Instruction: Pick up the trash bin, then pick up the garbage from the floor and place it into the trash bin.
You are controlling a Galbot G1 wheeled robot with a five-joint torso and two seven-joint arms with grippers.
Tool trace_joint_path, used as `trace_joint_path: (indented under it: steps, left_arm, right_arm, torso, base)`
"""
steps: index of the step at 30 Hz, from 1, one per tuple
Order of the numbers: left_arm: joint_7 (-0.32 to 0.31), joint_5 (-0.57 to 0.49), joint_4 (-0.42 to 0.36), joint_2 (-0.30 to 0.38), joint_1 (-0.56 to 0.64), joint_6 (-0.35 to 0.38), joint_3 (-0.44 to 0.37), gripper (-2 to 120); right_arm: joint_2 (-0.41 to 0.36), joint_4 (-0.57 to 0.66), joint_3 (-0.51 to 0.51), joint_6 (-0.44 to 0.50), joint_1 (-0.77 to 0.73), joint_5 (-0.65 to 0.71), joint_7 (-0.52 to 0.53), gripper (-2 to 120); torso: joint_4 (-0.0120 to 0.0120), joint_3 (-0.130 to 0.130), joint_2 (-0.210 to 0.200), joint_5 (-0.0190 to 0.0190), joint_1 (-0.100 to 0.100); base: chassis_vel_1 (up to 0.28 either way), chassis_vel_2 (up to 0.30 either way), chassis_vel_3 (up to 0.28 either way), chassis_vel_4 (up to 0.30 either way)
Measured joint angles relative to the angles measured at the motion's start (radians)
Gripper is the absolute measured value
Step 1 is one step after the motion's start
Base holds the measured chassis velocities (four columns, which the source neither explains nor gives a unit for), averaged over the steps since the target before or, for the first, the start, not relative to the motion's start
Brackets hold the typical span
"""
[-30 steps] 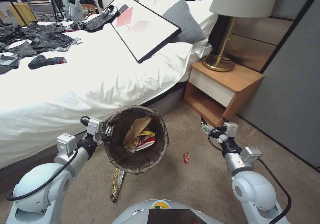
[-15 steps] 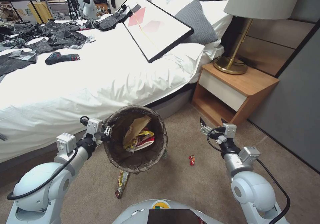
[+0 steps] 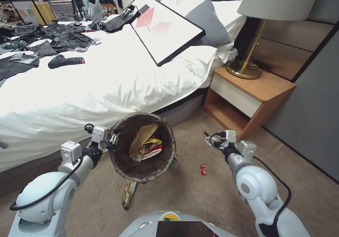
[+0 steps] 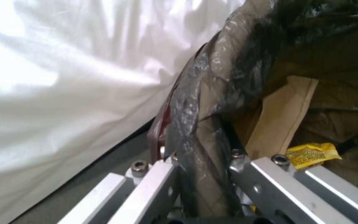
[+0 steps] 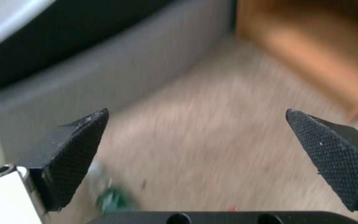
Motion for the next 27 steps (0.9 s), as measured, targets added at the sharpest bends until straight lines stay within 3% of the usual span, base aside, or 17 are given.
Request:
trace_joint_path:
  steps: [7, 10, 20, 27]
  left_arm:
    - [0.001, 0.004, 0.006, 0.005, 0.003, 0.0, -0.003, 0]
    - [0.003, 0.008, 0.008, 0.004, 0.003, 0.0, -0.001, 0]
    - [0.008, 0.012, 0.017, 0.011, 0.002, 0.0, -0.003, 0]
    - [0.012, 0.017, 0.024, 0.01, -0.002, 0.0, 0.003, 0]
  right_arm:
    - [-0.04, -0.13, -0.12, -0.066, 0.091, 0.127, 0.066, 100]
    - [-0.013, -0.266, -0.201, -0.048, 0.162, 0.125, 0.062, 100]
    - [0.042, -0.393, -0.233, -0.009, 0.19, 0.075, 0.041, 100]
    - [0.052, -0.434, -0.191, 0.008, 0.154, 0.018, 0.042, 100]
  torso:
    - [-0.0002, 0.0, 0.0, -0.0002, 0.0]
    - [0.0001, 0.0, 0.0, -0.0001, 0.0]
    - [-0.0002, 0.0, 0.0, -0.0002, 0.0]
    - [-0.0003, 0.0, 0.0, -0.0002, 0.0]
  base:
    - [0.0, 0.0, 0.0, 0.0]
    - [0.0, 0.0, 0.0, 0.0]
    - [0.0, 0.0, 0.0, 0.0]
    - [0.0, 0.0, 0.0, 0.0]
